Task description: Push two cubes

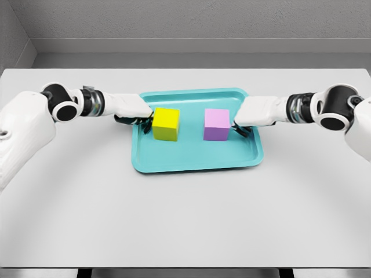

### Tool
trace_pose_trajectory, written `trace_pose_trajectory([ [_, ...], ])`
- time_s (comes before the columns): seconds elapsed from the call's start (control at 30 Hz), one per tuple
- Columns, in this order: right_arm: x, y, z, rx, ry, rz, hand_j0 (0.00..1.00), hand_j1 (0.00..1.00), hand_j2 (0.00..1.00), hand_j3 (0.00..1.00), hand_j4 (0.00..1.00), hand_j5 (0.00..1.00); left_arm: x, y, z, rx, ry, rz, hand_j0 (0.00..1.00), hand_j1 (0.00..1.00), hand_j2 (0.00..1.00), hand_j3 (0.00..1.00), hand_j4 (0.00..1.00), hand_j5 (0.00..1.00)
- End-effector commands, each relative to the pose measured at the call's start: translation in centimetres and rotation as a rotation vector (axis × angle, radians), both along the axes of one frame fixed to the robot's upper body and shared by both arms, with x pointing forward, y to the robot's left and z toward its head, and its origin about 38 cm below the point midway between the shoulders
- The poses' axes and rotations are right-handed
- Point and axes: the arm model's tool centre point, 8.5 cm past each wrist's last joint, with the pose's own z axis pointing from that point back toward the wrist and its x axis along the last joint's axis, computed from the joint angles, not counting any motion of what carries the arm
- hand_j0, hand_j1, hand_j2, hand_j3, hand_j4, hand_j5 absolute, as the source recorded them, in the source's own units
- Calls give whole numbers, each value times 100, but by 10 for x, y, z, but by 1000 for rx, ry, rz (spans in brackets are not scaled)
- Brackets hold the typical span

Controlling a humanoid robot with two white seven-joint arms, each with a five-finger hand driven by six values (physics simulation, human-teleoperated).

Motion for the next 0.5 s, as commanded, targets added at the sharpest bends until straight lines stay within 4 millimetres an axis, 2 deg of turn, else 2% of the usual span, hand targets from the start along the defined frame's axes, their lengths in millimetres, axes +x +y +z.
trace_pose_trajectory([
  [0.0, 4, -10, -2, -9, 6, -27, 28, 28, 28, 28, 28, 28, -4, -8, 0, -35, 30, -25, 35, 35, 35, 35, 35, 35],
  [0.1, 4, -10, -1, -9, 5, -27, 28, 28, 28, 28, 28, 28, -2, -9, 4, -36, 22, -27, 35, 35, 35, 35, 35, 35],
  [0.27, 4, 3, -1, 1, 5, -3, 28, 28, 28, 28, 28, 28, -2, -15, 5, -42, 22, -34, 35, 35, 35, 35, 35, 35],
  [0.37, 5, 15, 1, 15, 0, 17, 28, 28, 28, 28, 28, 28, 2, -16, 17, -57, 5, -36, 36, 36, 36, 36, 36, 36],
  [0.47, 5, 21, 1, 22, 0, 25, 28, 28, 28, 28, 28, 28, 2, -17, 19, -72, 6, -37, 36, 36, 36, 36, 36, 36],
])
